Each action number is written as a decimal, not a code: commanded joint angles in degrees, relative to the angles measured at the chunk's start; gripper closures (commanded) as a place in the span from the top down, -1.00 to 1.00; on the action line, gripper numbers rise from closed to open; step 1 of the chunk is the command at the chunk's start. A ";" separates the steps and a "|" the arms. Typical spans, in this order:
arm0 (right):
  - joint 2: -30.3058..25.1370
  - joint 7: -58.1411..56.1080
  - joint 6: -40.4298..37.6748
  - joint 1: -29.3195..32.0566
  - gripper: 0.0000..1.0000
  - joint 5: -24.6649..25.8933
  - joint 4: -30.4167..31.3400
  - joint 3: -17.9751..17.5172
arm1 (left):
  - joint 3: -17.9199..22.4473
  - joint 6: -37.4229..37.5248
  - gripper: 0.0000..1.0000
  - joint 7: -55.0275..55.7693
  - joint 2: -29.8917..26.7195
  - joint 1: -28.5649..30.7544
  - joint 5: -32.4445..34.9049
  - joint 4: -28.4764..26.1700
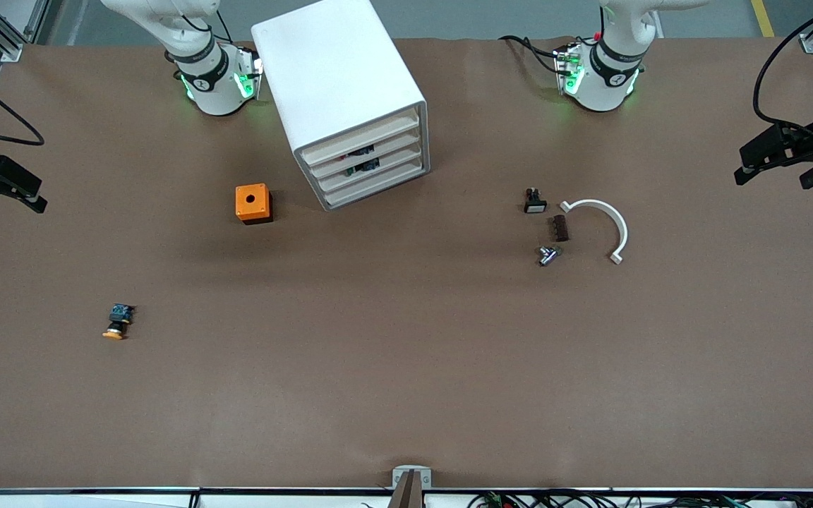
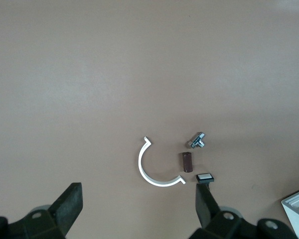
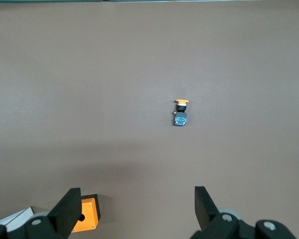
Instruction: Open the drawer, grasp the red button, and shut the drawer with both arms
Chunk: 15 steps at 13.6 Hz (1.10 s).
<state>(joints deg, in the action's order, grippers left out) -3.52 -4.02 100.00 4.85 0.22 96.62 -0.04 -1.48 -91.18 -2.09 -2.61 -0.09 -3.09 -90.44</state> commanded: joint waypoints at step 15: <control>0.26 -2.22 -3.23 0.69 1.00 0.92 -0.64 -0.58 | -0.54 1.27 1.00 3.83 11.56 -0.17 1.24 0.26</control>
<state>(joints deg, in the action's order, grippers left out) -3.40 -5.65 97.43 4.85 0.31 96.64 -0.05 -1.25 -90.45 -0.83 6.76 0.66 -3.08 -91.15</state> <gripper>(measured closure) 0.000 0.000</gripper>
